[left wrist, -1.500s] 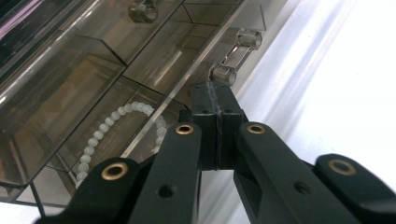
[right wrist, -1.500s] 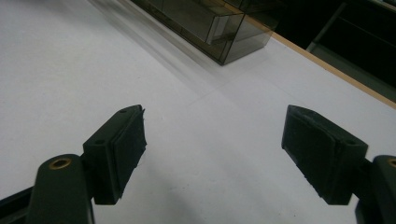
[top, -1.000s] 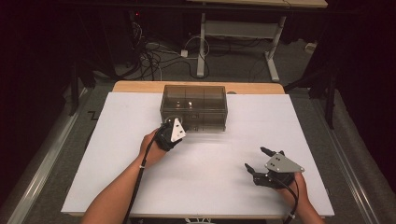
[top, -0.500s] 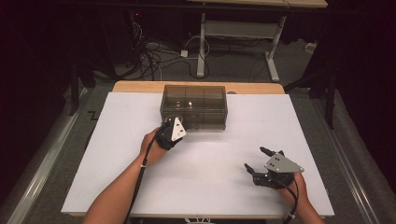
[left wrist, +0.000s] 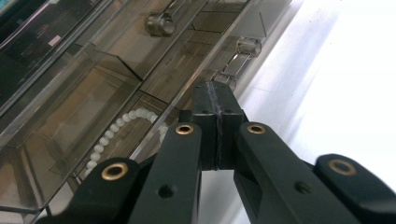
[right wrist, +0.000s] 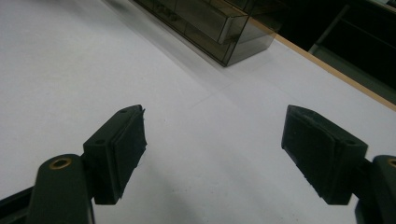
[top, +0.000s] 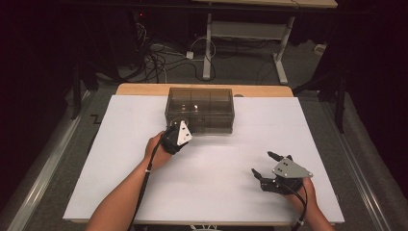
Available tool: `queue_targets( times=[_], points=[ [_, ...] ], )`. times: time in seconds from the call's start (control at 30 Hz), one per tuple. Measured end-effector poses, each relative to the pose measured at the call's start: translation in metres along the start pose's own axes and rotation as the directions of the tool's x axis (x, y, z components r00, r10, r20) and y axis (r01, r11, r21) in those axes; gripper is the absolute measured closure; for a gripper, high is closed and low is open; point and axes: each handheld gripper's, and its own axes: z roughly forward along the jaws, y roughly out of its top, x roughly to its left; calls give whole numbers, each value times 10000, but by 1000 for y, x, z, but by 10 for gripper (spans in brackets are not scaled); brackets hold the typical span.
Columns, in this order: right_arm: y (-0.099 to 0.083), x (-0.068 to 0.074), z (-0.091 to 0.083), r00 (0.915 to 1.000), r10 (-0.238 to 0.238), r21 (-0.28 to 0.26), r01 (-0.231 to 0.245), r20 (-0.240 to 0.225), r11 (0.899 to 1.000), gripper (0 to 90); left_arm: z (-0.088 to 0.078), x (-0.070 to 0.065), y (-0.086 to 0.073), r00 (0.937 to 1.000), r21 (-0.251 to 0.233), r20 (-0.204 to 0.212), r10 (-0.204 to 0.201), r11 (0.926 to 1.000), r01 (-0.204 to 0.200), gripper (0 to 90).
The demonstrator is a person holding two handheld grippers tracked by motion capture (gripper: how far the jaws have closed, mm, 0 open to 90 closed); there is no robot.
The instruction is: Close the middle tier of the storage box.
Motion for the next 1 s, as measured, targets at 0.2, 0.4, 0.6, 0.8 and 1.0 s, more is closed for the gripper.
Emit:
queue_targets(
  times=[0.2,0.4,0.6,0.8,1.0],
  points=[
    [0,1,0,10000,-17,-11,17,-3,10000,225,1,1,0,10000,-15,-66,18,10000,-18,878],
    [0,1,0,10000,-28,10,28,-26,10000,226,4,-2,-2,9981,-360,-1,-617,9974,617,878],
    [1,1,0,10000,-2,-15,2,-22,10000,226,3,4,-1,9996,20,-210,204,9998,-203,878],
    [0,1,0,10000,-19,17,19,-39,10000,226,5,7,0,9995,97,-298,134,9999,-131,878],
    [0,1,0,10000,-17,3,17,-27,10000,226,6,9,1,9993,136,-362,134,9998,-129,877]
  ],
)
